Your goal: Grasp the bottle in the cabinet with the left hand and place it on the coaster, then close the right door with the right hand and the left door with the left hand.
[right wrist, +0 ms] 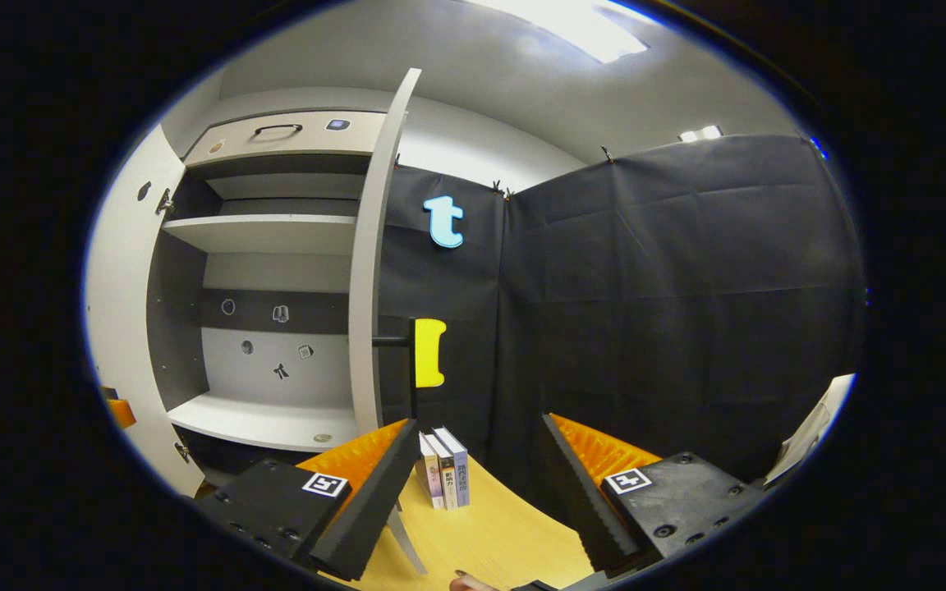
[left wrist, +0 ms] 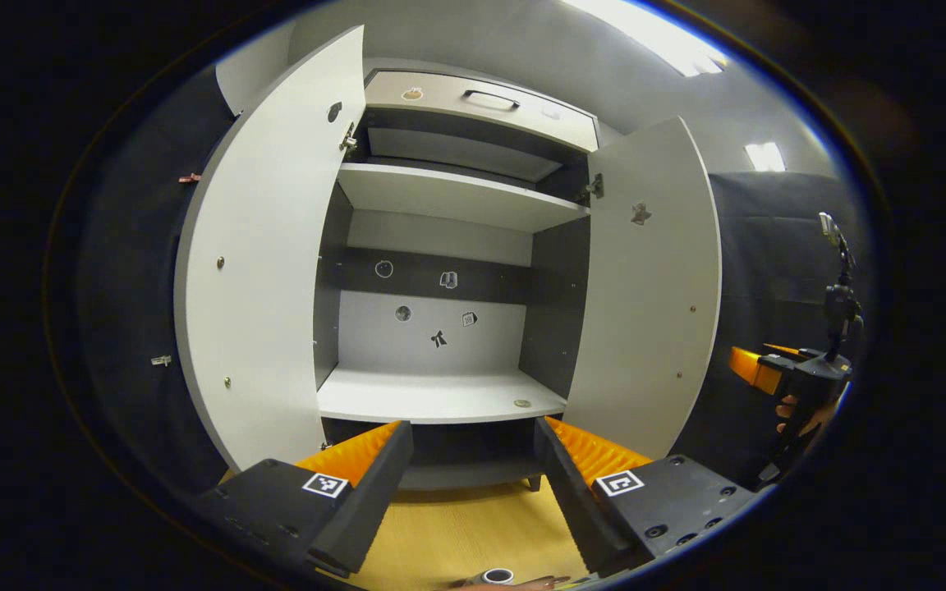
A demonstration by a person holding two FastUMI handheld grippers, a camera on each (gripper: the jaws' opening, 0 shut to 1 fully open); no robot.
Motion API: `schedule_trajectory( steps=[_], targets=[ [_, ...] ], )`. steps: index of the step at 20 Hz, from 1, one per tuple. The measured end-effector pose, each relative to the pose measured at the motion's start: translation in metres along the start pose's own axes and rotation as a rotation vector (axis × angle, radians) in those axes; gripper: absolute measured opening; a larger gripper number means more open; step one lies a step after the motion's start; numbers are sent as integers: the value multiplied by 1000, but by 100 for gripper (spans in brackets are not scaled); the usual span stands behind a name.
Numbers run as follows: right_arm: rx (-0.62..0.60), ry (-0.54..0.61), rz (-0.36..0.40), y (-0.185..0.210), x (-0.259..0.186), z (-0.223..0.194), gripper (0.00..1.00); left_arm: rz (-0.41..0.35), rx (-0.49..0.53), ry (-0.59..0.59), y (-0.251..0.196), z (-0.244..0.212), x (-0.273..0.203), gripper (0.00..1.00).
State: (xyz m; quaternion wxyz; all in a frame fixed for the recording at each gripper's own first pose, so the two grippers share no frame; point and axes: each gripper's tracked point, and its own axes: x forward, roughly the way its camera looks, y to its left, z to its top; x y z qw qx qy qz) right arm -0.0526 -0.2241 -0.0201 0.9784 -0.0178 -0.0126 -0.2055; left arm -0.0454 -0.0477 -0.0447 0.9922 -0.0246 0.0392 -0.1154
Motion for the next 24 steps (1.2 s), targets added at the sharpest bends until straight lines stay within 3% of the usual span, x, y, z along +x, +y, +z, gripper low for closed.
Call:
schedule_trajectory(
  steps=[5, 11, 18, 24],
  targets=[
    [22, 0, 152, 23, 28, 6, 97, 117, 69, -52, 16, 27, -1, 94],
    [58, 14, 273, 49, 29, 5, 94, 246, 55, -31, 38, 27, -23, 94],
    [107, 35, 490, 128, 17, 1, 95, 380, 45, -15, 73, 24, -48, 94],
    [179, 92, 574, 192, 25, -8, 95, 493, 98, -49, 107, 33, -88, 94]
  ],
)
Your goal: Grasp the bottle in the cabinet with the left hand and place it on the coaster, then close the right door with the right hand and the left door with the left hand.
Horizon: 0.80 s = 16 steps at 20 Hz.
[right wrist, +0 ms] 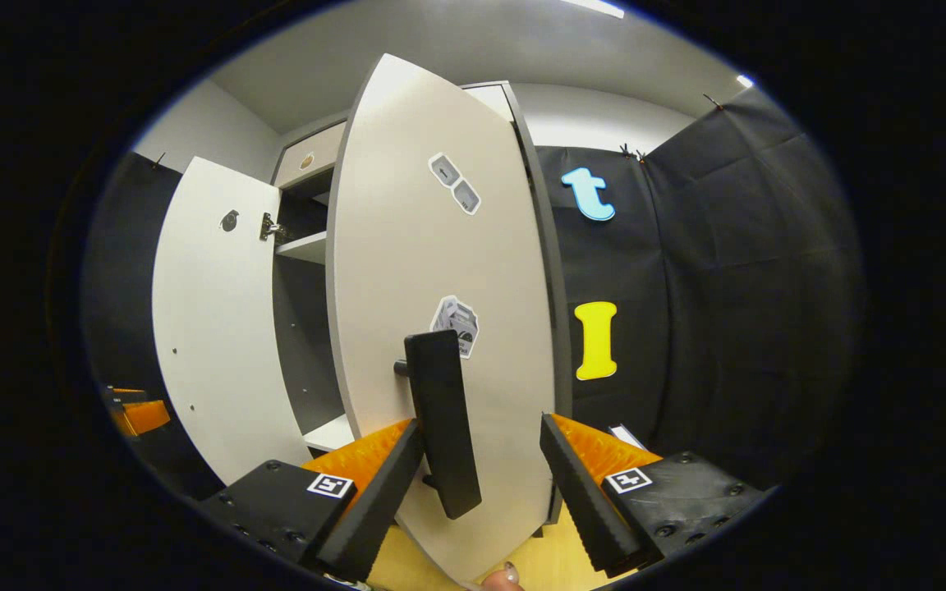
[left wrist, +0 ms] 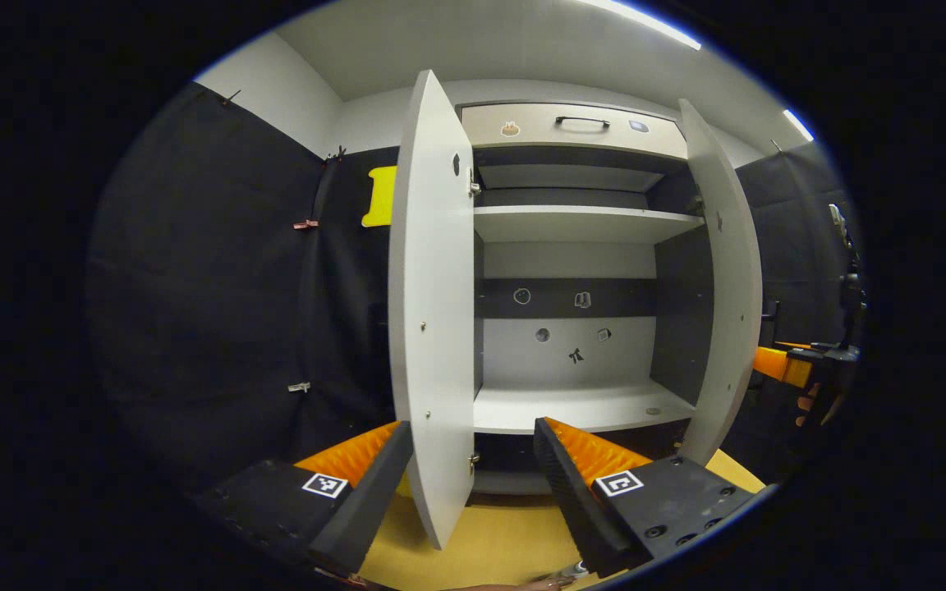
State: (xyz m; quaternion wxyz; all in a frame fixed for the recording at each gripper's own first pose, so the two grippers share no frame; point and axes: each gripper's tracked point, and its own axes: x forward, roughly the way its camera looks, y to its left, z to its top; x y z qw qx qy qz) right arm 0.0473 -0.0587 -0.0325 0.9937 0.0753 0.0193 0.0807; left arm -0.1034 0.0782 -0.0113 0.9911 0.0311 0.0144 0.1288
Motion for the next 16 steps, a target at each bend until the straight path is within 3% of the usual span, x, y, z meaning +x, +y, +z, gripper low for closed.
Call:
schedule_trajectory(
  steps=[3, 10, 13, 16],
  targets=[
    [25, 8, 80, 40, 21, -9, 97, 70, -23, 13, 34, -4, -3, 94],
    [-82, -32, 45, 73, 79, -14, 97, 230, -79, 4, 107, -6, -3, 94],
    [-91, -47, 13, 79, 99, -16, 97, 244, -83, -12, 126, -3, 6, 94],
    [-89, -53, -17, 81, 116, -19, 97, 202, -103, -13, 129, -3, 27, 94]
  ],
)
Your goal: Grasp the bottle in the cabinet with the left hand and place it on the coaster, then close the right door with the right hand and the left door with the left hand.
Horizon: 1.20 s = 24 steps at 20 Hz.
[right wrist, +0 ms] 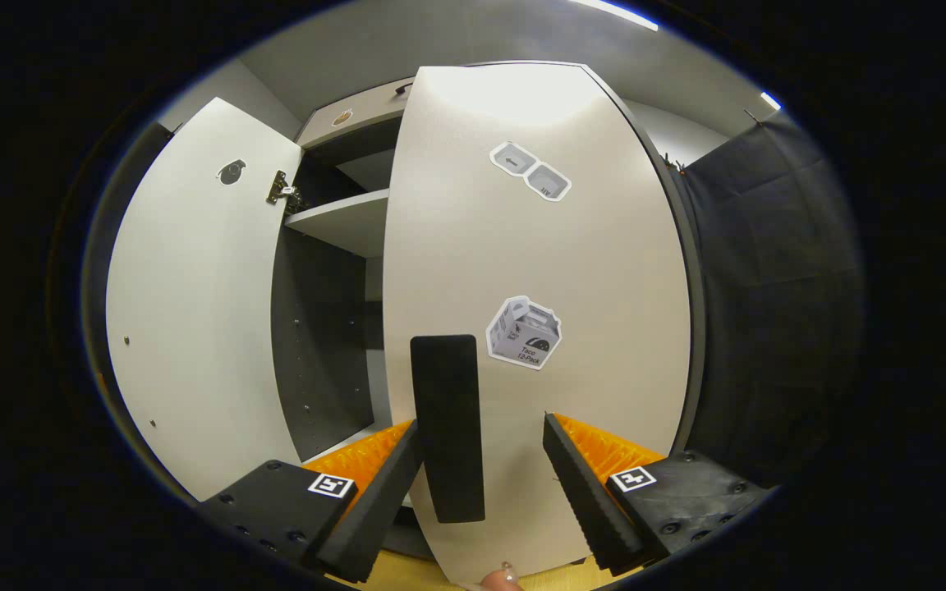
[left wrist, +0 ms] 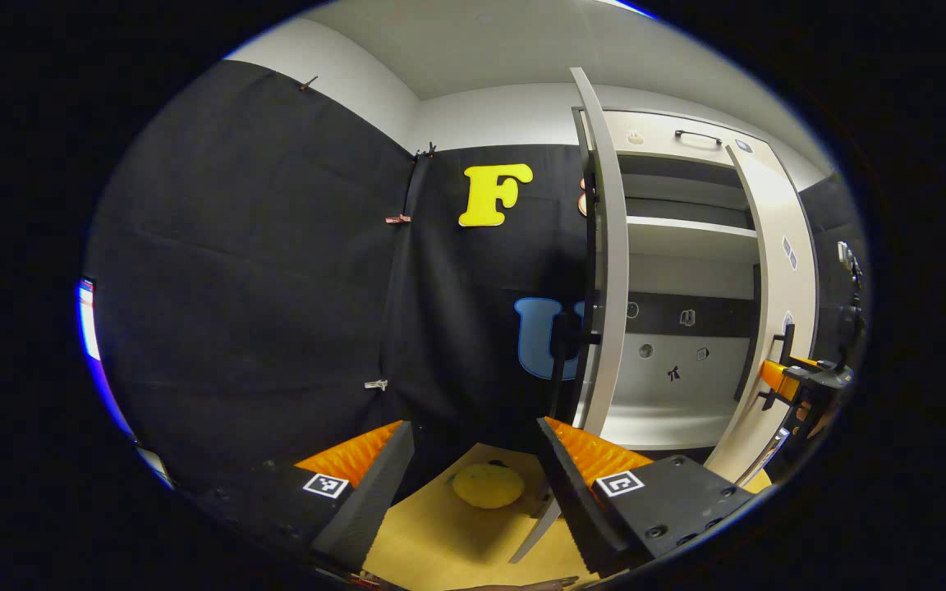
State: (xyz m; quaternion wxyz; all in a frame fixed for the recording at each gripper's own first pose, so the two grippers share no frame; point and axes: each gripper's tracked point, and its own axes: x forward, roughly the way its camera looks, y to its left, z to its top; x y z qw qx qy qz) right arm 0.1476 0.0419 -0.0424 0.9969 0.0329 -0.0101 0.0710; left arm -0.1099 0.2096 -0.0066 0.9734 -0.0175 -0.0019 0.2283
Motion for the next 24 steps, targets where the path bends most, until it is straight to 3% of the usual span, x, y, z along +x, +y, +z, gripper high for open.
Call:
schedule_trajectory(
  steps=[10, 14, 19, 24],
  targets=[
    [6, 21, -74, 0, 27, -4, 97, -207, -67, 14, -27, -6, 42, 94],
    [5, -2, -51, 8, 4, 4, 98, -277, -83, 2, -34, -5, 42, 93],
    [-84, -33, -74, 1, -42, 13, 98, -315, -1, -24, -50, -1, 38, 89],
    [-114, -45, -53, -6, -64, 19, 97, -386, -55, 6, -83, -8, 28, 88]
  ],
)
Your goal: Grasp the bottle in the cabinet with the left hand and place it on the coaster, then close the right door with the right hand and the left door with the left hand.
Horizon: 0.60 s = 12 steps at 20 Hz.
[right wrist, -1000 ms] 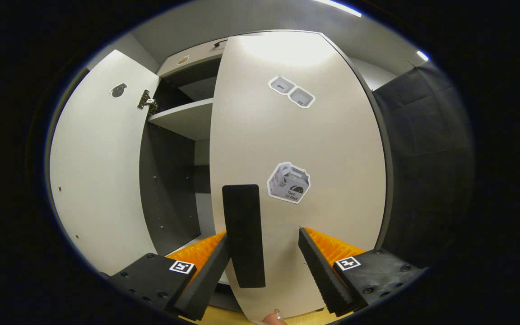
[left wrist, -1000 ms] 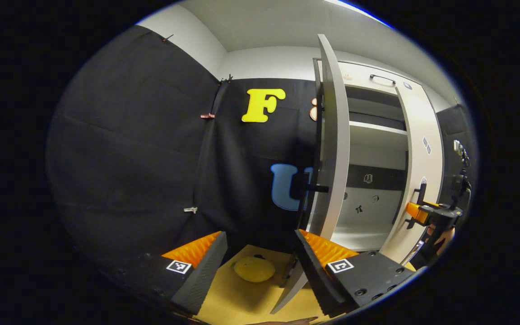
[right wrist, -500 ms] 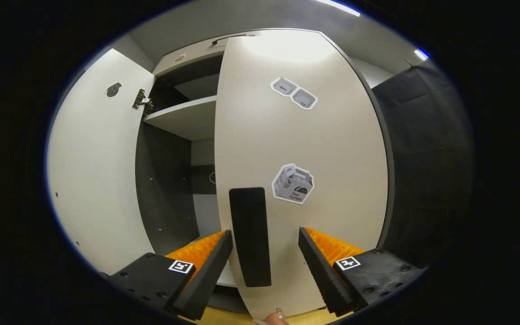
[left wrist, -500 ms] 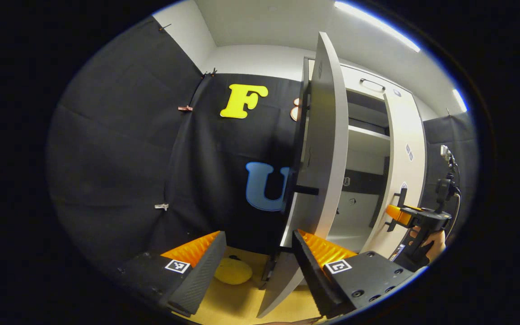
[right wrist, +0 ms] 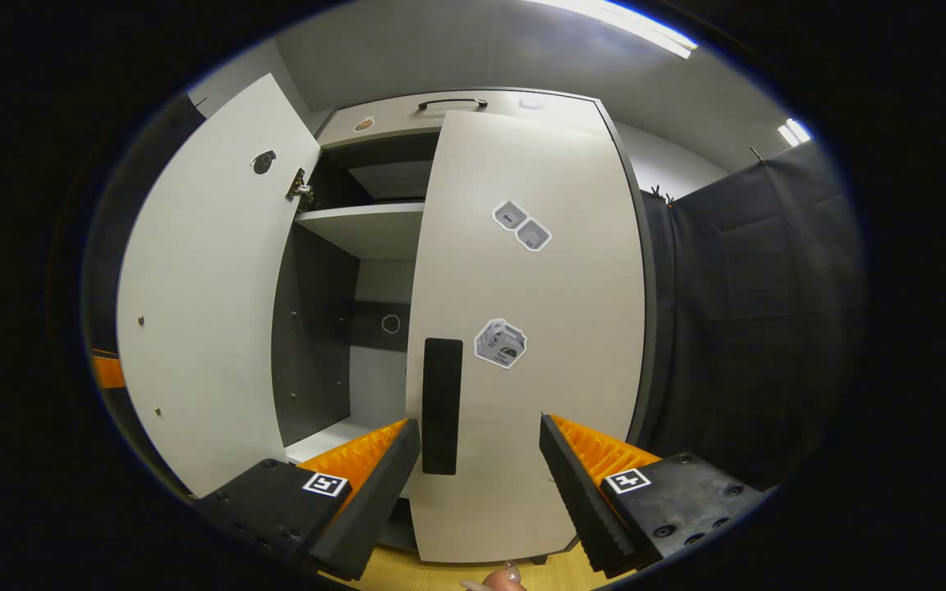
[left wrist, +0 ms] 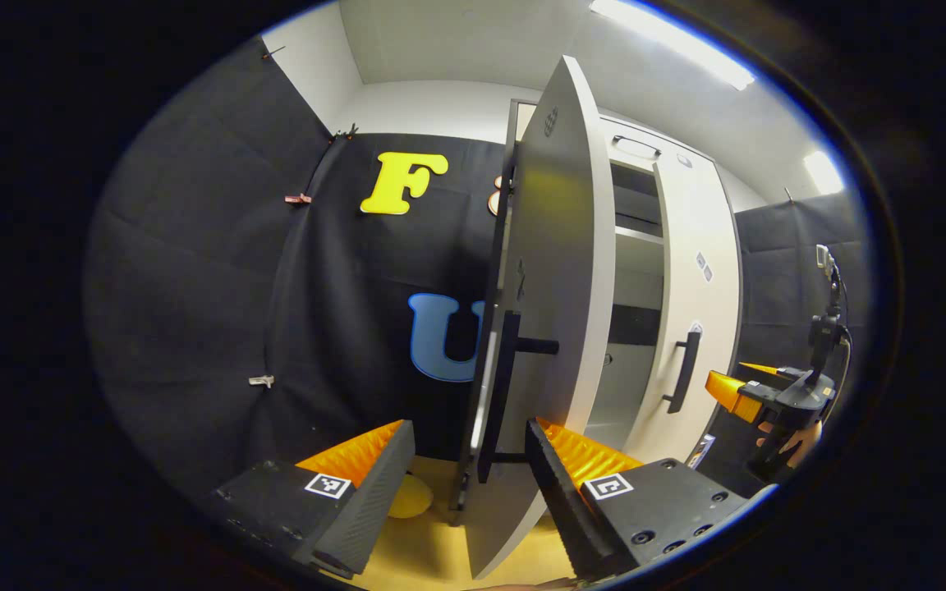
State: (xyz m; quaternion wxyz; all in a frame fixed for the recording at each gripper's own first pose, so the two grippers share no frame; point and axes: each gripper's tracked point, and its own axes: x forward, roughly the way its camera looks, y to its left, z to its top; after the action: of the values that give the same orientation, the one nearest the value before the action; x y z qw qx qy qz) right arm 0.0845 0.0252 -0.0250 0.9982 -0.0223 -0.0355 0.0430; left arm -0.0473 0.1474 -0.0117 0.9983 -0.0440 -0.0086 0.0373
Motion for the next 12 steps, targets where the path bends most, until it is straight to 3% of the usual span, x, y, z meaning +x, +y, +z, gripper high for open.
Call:
schedule_trajectory(
  steps=[10, 12],
  targets=[
    [28, 17, 77, -53, 5, -10, 98, -42, 29, 15, -95, -15, 33, 88],
    [21, 33, 84, -64, 3, -18, 97, -41, 27, 17, -108, -16, 37, 93]
  ],
)
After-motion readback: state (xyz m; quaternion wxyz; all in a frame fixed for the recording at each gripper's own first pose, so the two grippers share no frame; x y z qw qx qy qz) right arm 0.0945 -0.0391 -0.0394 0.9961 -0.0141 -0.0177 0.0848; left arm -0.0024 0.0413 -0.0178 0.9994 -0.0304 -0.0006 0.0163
